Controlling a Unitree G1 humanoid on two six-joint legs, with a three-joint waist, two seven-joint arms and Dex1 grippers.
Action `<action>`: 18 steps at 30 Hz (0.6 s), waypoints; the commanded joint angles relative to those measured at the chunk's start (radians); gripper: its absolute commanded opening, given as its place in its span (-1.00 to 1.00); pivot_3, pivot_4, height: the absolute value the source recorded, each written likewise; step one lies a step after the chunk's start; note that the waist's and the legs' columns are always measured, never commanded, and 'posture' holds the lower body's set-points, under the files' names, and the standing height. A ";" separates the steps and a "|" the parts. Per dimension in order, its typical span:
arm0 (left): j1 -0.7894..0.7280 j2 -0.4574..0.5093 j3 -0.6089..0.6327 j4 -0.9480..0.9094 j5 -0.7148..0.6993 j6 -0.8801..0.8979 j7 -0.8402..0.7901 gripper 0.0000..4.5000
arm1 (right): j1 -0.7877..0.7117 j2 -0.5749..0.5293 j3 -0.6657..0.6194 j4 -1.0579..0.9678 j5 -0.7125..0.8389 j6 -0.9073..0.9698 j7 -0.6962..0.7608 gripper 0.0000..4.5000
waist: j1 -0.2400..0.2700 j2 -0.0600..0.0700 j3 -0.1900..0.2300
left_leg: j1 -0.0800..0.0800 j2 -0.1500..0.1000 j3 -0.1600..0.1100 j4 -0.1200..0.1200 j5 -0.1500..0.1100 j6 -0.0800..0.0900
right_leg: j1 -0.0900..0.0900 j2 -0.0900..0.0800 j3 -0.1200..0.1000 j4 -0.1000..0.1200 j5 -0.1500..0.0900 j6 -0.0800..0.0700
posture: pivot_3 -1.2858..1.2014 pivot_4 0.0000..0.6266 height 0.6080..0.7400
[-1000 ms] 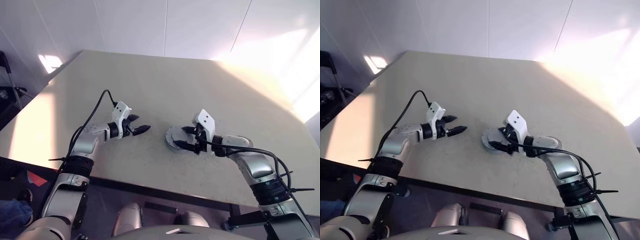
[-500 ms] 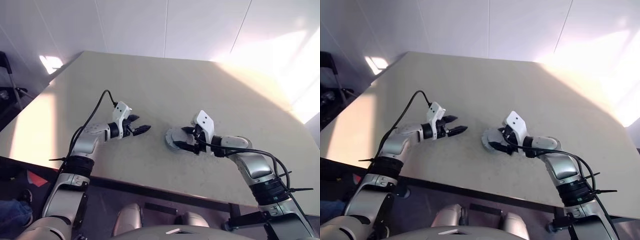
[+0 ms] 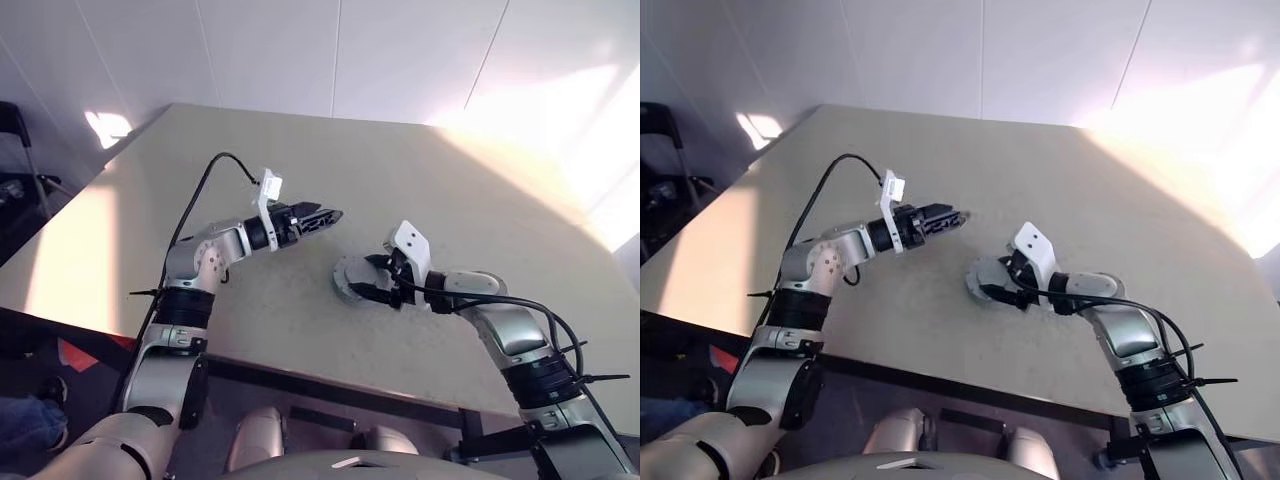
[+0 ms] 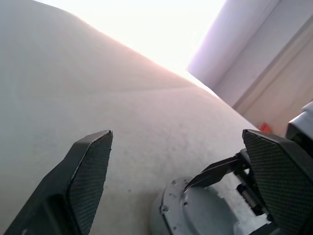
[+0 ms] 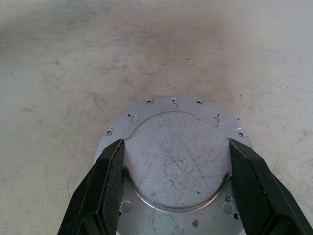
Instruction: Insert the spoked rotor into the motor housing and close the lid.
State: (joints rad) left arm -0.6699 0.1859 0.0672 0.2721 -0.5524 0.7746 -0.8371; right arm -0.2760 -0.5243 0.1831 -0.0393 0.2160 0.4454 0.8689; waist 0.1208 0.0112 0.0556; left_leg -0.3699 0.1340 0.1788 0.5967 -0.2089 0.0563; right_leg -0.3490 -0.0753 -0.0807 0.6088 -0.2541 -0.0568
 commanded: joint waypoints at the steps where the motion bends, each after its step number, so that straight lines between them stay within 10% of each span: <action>1: -0.022 -0.011 -0.002 -0.021 -0.044 0.055 -0.005 1.00 | 0.017 -0.019 0.021 0.037 -0.029 0.026 0.000 0.38 | 0.000 0.000 0.000 | 0.000 0.000 0.000 0.000 0.000 0.000 | 0.000 0.000 0.000 0.000 0.000 0.000 | 0.03 -1.00 1.00; 15: -0.039 -0.054 -0.086 0.137 0.009 0.065 -0.026 -0.99 | 0.015 -0.010 0.013 0.037 -0.031 0.028 -0.024 0.38 | 0.003 0.000 0.000 | 0.001 0.000 0.000 0.000 0.000 0.000 | 0.001 0.000 0.000 -0.001 0.000 0.000 | 0.03 -1.00 1.00; 18: -0.040 -0.052 -0.104 0.140 0.019 0.067 -0.032 -0.99 | 0.012 -0.007 0.012 0.039 -0.032 0.028 -0.029 0.38 | 0.003 0.000 0.000 | 0.001 0.000 0.000 0.000 0.000 0.000 | 0.001 0.000 0.000 -0.001 0.000 0.000 | 0.03 -1.00 1.00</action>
State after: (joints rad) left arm -0.6782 0.1322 -0.0346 0.4256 -0.5345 0.8401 -0.8562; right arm -0.2749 -0.5242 0.1838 -0.0349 0.2093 0.4461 0.8553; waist 0.1237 0.0110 0.0557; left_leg -0.3688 0.1340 0.1786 0.5965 -0.2089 0.0563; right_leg -0.3477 -0.0753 -0.0806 0.6076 -0.2542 -0.0566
